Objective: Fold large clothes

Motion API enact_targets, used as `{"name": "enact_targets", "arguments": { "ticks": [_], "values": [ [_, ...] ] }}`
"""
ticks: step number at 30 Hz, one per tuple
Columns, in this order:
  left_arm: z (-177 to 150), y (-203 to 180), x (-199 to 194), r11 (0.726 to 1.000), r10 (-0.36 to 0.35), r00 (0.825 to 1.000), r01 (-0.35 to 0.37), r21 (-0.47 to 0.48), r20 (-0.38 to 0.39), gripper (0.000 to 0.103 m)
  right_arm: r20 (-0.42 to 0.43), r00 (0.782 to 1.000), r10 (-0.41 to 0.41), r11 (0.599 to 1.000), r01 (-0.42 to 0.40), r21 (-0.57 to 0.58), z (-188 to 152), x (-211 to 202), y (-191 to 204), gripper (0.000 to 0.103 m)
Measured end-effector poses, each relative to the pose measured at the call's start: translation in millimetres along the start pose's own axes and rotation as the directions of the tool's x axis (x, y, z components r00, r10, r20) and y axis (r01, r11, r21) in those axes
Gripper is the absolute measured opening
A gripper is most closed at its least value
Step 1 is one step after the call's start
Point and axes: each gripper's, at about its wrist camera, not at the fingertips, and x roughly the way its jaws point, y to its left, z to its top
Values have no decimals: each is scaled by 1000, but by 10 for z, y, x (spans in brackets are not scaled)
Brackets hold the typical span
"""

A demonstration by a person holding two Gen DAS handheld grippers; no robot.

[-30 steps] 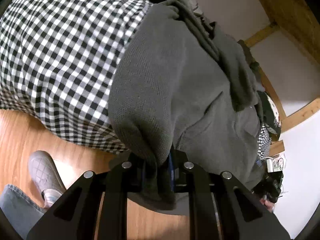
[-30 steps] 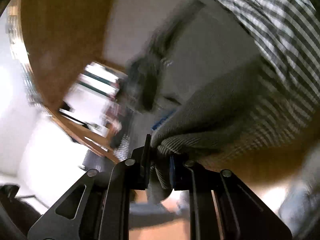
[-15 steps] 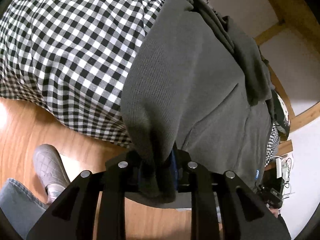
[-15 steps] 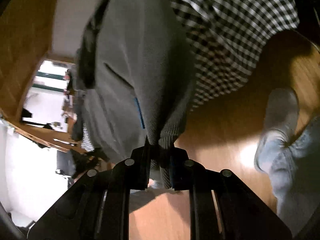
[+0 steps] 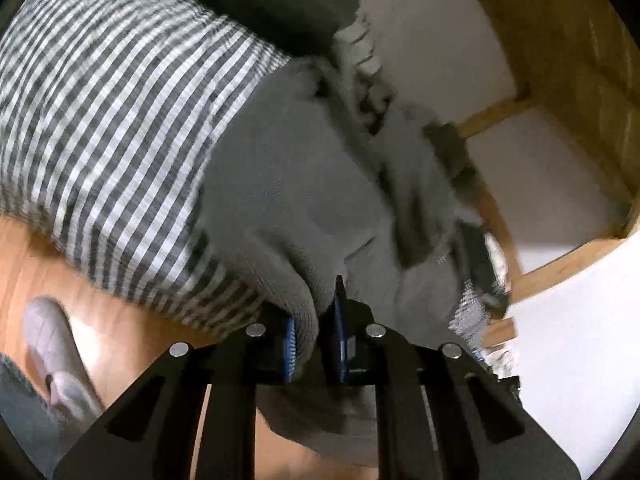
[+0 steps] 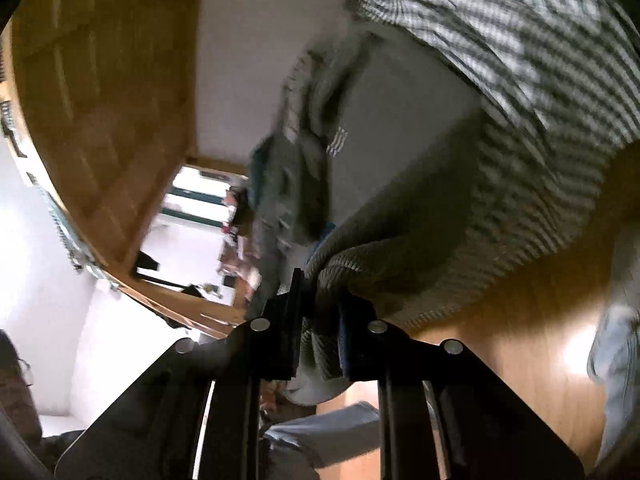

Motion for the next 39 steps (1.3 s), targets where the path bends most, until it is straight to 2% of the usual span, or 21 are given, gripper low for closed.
{"name": "enact_targets", "arguments": {
  "ticks": [5, 13, 16, 23, 26, 28, 29, 30, 31, 32, 33, 34, 35, 36, 38, 39],
  "values": [
    [457, -309, 6, 998, -28, 999, 27, 60, 19, 14, 16, 999, 32, 998, -31, -62, 478, 221, 342, 15],
    [1139, -645, 238, 999, -19, 996, 15, 52, 88, 14, 62, 990, 129, 987, -122, -105, 1229, 804, 733, 15],
    [1429, -771, 327, 997, -18, 995, 11, 71, 96, 14, 75, 988, 135, 986, -126, -111, 1544, 967, 843, 15],
    [2227, -982, 742, 998, -23, 996, 18, 65, 86, 14, 83, 993, 89, 990, -80, -112, 2467, 1601, 1058, 15],
    [2593, -1006, 1050, 999, -1, 998, -2, 37, 65, 15, 80, 996, 25, 996, -18, -89, 2882, 1949, 1043, 15],
    [2784, -985, 1262, 1000, 21, 999, -22, 18, 40, 17, 82, 995, -65, 996, 70, -62, 3128, 2188, 966, 16],
    [2890, -954, 1428, 999, 40, 999, -40, 2, 6, 21, 81, 989, -125, 990, 130, -54, 3225, 2293, 931, 20],
    [2981, -909, 1588, 998, 58, 998, -59, -17, -33, 24, 60, 970, -234, 971, 237, -43, 3368, 2476, 868, 24],
    [3044, -875, 1696, 997, 74, 995, -76, -26, -60, 35, 43, 961, -274, 960, 276, -48, 3438, 2571, 846, 49],
    [3130, -856, 1798, 995, 96, 992, -98, -22, -79, 58, 41, 949, -312, 947, 315, -64, 3522, 2660, 838, 80],
    [3210, -879, 1811, 994, 111, 992, -111, 2, -59, 73, 103, 924, -367, 921, 377, -99, 3635, 2682, 904, 88],
    [3327, -963, 1769, 989, 138, 990, -137, 53, -8, 99, 167, 906, -389, 904, 410, -120, 3721, 2649, 975, 92],
    [3421, -1027, 1722, 979, 182, 983, -185, 89, 34, 97, 235, 898, -373, 901, 411, -141, 3862, 2579, 1081, 95],
    [3527, -1104, 1643, 966, 218, 973, -226, 123, 81, 97, 260, 889, -376, 895, 421, -147, 3957, 2539, 1160, 98],
    [3682, -1265, 1432, 958, 201, 965, -229, 173, 169, 97, 260, 870, -419, 854, 475, -214, 4070, 2526, 1376, 100],
    [3711, -1333, 1364, 959, 173, 968, -207, 193, 181, 97, 234, 868, -438, 831, 491, -263, 4064, 2561, 1461, 100]
  ]
}}
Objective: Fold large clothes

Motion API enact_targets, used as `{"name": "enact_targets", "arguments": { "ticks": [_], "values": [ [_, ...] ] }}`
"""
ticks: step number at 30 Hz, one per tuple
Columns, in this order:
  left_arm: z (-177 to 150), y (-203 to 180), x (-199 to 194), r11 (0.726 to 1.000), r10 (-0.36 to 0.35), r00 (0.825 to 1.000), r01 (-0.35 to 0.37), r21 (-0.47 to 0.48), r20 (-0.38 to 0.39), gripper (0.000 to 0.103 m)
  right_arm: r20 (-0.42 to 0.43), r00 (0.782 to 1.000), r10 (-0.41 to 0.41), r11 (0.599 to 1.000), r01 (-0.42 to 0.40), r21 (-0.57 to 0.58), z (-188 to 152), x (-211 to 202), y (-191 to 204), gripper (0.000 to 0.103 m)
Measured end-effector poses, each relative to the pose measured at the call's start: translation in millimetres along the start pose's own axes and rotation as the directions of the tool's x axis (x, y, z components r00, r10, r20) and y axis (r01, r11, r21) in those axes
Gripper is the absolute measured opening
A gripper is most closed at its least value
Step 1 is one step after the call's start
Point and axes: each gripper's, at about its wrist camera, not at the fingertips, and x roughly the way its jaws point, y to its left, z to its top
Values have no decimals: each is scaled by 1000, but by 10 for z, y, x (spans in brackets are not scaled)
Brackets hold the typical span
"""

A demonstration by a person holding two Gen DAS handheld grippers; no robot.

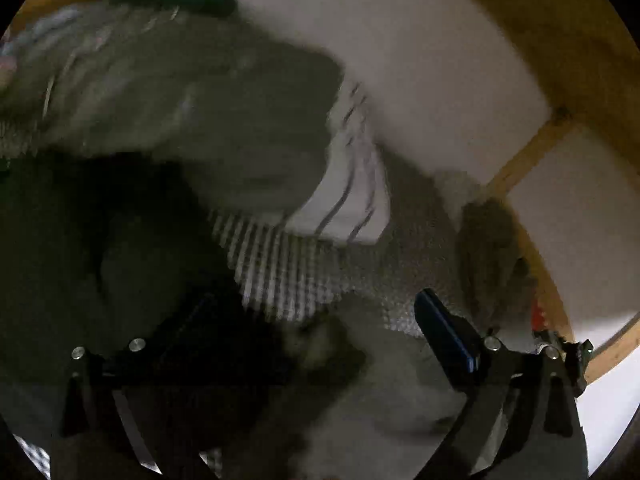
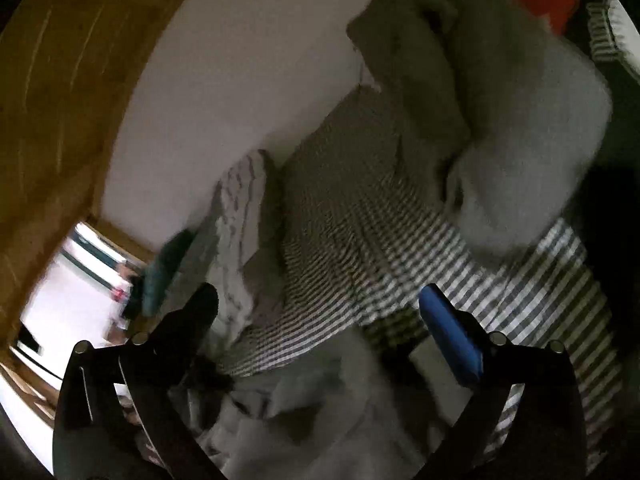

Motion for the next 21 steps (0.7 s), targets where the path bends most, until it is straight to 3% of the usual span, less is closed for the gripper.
{"name": "enact_targets", "arguments": {
  "ticks": [2, 4, 5, 7, 8, 9, 10, 12, 14, 15, 16, 17, 19, 21],
  "values": [
    [-54, -154, -95, 995, -84, 996, 86, 47, -36, 97, -109, 992, -61, 986, 43, -161, -93, 24, 259, 100],
    [-400, -399, -59, 980, -135, 978, 155, 122, -157, 97, -228, 957, -182, 916, 81, -392, -475, 95, 593, 100],
    [-574, -490, -18, 974, -126, 972, 159, 162, -197, 97, -273, 932, -238, 851, 65, -521, -773, 155, 761, 100],
    [-989, -643, 227, 962, -15, 965, 86, 259, -261, 97, -329, 898, -294, 768, 18, -640, -1202, 290, 904, 100],
    [-1070, -651, 344, 959, 33, 964, 44, 280, -265, 97, -345, 880, -327, 747, 17, -665, -1326, 376, 923, 100],
    [-1128, -610, 520, 954, 108, 962, -28, 299, -252, 97, -371, 846, -383, 731, 32, -681, -1468, 557, 912, 100],
    [-1109, -522, 682, 950, 180, 955, -107, 293, -236, 97, -388, 830, -401, 735, 39, -677, -1504, 677, 895, 100],
    [-982, -277, 988, 956, 245, 936, -189, 226, -254, 97, -433, 782, -449, 747, 61, -662, -1562, 1006, 753, 100],
    [-915, -142, 1240, 957, 261, 910, -201, 209, -321, 97, -470, 767, -437, 766, 44, -641, -1615, 1159, 657, 99],
    [-902, -168, 1309, 946, 289, 901, -217, 241, -324, 97, -482, 772, -414, 787, 37, -616, -1597, 1178, 625, 96],
    [-884, -207, 1317, 939, 304, 898, -225, 261, -318, 97, -490, 785, -379, 812, 28, -583, -1553, 1155, 603, 79],
    [-843, -216, 1308, 933, 313, 903, -234, 274, -294, 97, -472, 816, -334, 841, 31, -541, -1450, 1066, 568, 49],
    [-738, -155, 1272, 942, 296, 918, -234, 242, -265, 97, -435, 867, -246, 887, 20, -462, -1269, 862, 465, 20],
    [-649, -55, 1192, 961, 253, 943, -220, 166, -214, 97, -349, 916, -196, 919, 47, -391, -1068, 647, 312, 19]
  ]
}}
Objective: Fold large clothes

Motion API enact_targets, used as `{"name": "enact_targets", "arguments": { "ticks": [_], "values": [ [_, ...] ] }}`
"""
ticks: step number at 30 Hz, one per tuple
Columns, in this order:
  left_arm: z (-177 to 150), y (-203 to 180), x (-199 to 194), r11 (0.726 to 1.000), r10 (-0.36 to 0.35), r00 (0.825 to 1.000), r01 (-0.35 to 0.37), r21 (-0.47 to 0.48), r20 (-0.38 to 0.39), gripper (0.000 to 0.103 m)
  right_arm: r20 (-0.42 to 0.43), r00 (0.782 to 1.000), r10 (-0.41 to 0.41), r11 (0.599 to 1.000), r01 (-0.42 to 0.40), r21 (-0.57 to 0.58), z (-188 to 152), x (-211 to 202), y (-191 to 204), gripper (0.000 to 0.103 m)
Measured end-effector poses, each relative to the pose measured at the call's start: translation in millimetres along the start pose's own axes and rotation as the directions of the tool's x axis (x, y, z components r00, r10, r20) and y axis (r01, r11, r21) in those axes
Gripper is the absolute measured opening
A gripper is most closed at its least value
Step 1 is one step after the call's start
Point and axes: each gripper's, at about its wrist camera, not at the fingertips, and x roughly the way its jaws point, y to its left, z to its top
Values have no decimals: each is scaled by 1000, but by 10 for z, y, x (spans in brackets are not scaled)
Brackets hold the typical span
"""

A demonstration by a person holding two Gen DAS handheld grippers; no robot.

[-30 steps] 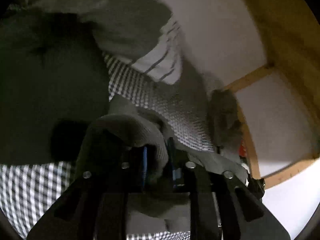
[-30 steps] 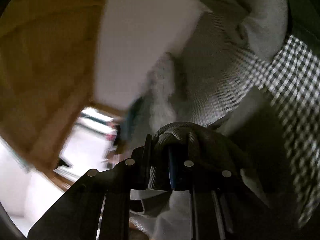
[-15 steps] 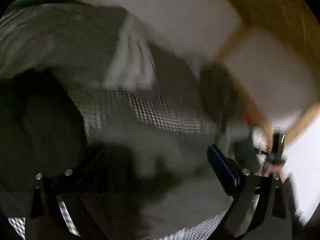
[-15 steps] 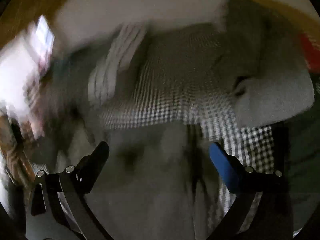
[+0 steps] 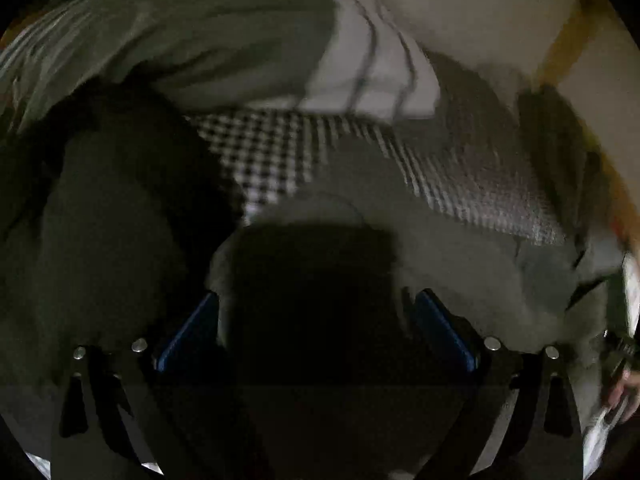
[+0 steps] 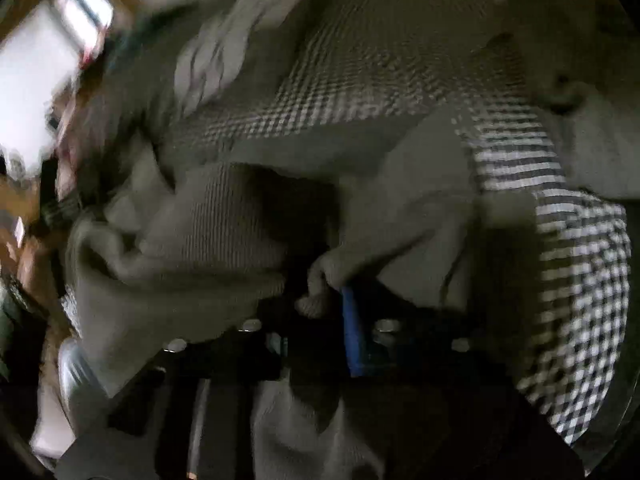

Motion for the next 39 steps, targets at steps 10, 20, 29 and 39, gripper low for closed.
{"name": "enact_targets", "arguments": {
  "ticks": [10, 20, 29, 39],
  "values": [
    [127, -5, -381, 976, -216, 965, 217, 8, 151, 97, 177, 984, 38, 999, -32, -35, 133, -784, -53, 97],
    [260, -690, 766, 956, -290, 878, 285, -70, -380, 97, -358, 933, 26, 999, -33, -13, 370, 840, 433, 87],
    [407, -472, 526, 932, -343, 926, 316, -176, -157, 18, -103, 994, 41, 996, -49, -78, 484, 233, 400, 11],
    [501, -211, 736, 906, -329, 939, 284, -314, -102, 28, -107, 994, -12, 1000, 9, -21, 845, 775, 425, 15]
  ]
}}
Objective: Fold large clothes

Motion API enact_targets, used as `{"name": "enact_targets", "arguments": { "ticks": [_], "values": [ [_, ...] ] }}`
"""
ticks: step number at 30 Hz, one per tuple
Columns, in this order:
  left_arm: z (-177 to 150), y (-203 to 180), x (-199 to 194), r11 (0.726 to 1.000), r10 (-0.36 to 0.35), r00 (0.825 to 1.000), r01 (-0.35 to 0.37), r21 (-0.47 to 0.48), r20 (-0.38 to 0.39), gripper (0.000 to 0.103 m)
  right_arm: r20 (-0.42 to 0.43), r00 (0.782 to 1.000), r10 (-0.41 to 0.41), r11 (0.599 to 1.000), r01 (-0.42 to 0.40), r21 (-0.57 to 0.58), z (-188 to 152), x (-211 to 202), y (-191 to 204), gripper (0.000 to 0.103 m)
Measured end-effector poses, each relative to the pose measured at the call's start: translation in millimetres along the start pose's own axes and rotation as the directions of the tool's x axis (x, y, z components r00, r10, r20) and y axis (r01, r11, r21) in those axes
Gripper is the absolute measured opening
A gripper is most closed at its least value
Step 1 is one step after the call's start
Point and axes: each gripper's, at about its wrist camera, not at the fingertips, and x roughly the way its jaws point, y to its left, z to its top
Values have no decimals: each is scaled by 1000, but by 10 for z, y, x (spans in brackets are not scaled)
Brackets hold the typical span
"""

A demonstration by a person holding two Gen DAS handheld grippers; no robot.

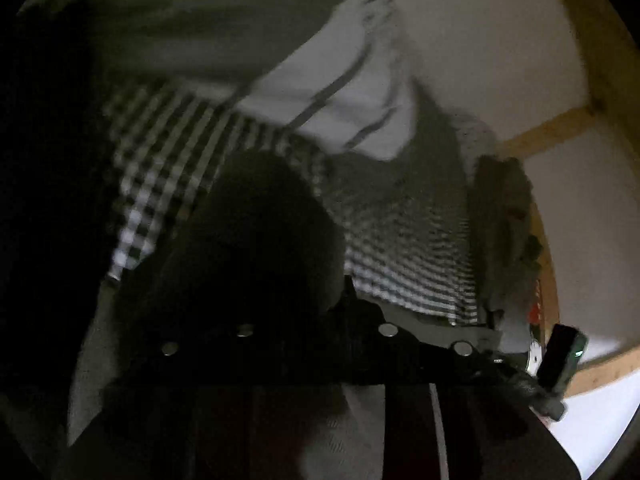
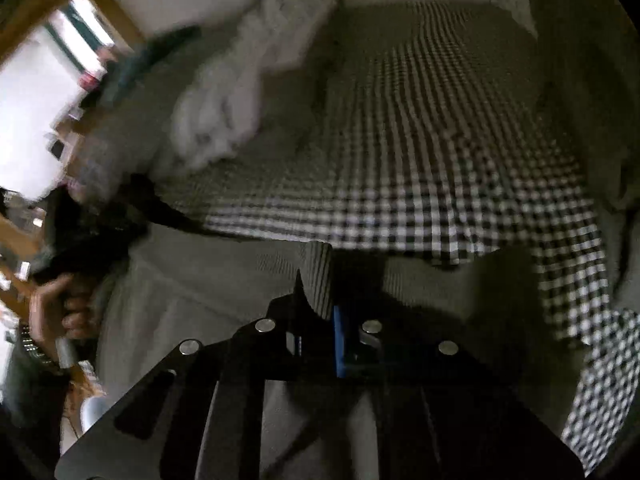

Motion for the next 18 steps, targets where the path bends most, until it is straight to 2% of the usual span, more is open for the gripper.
{"name": "enact_targets", "arguments": {
  "ticks": [1, 2, 3, 4, 5, 7, 9, 10, 12, 14, 15, 16, 17, 18],
  "values": [
    [31, 68, 70, 999, -20, 999, 19, -28, -36, 35, -6, 1000, 1, 1000, -1, 20, 8, 72, -36, 28],
    [46, 95, 65, 998, -53, 997, 51, -36, -48, 49, 14, 1000, -14, 999, 13, 51, 21, 70, -104, 52],
    [57, 82, 19, 995, -97, 994, 96, -27, -54, 61, 46, 999, -13, 997, 9, 77, 27, 30, -155, 61],
    [60, 30, -107, 992, -125, 991, 126, 5, -54, 89, 86, 996, 11, 994, -20, 104, 41, -58, -217, 74],
    [79, -25, -195, 992, -124, 991, 125, 34, -51, 97, 145, 988, 47, 989, -66, 131, 59, -248, -294, 87],
    [149, -178, -546, 987, -102, 995, 102, 121, -8, 97, 216, 976, 29, 988, -61, 142, 85, -566, -363, 93],
    [190, -259, -895, 979, -114, 991, 101, 176, 68, 97, 242, 970, -20, 994, -6, 107, 77, -935, -402, 95],
    [159, -307, -1110, 975, -105, 989, 81, 208, 108, 97, 227, 970, -84, 995, 69, 71, 40, -1088, -396, 100],
    [8, -333, -1245, 966, -96, 991, 71, 247, 89, 97, 140, 959, -248, 966, 256, -38, -93, -1180, -367, 100],
    [-296, -287, -1110, 959, -21, 1000, 23, 282, -12, 97, 26, 912, -409, 899, 408, -159, -340, -1109, -468, 100],
    [-499, -241, -946, 955, 33, 998, -16, 297, -54, 97, -25, 904, -427, 893, 418, -165, -433, -1051, -552, 100],
    [-610, -188, -866, 951, 61, 995, -34, 308, -77, 97, -88, 908, -410, 907, 396, -144, -542, -1004, -694, 100],
    [-794, -94, -706, 940, 129, 986, -86, 331, -108, 97, -157, 926, -344, 938, 330, -109, -687, -903, -828, 99],
    [-912, -32, -595, 924, 182, 979, -137, 358, -95, 97, -182, 936, -300, 953, 286, -103, -762, -842, -857, 98]
  ]
}}
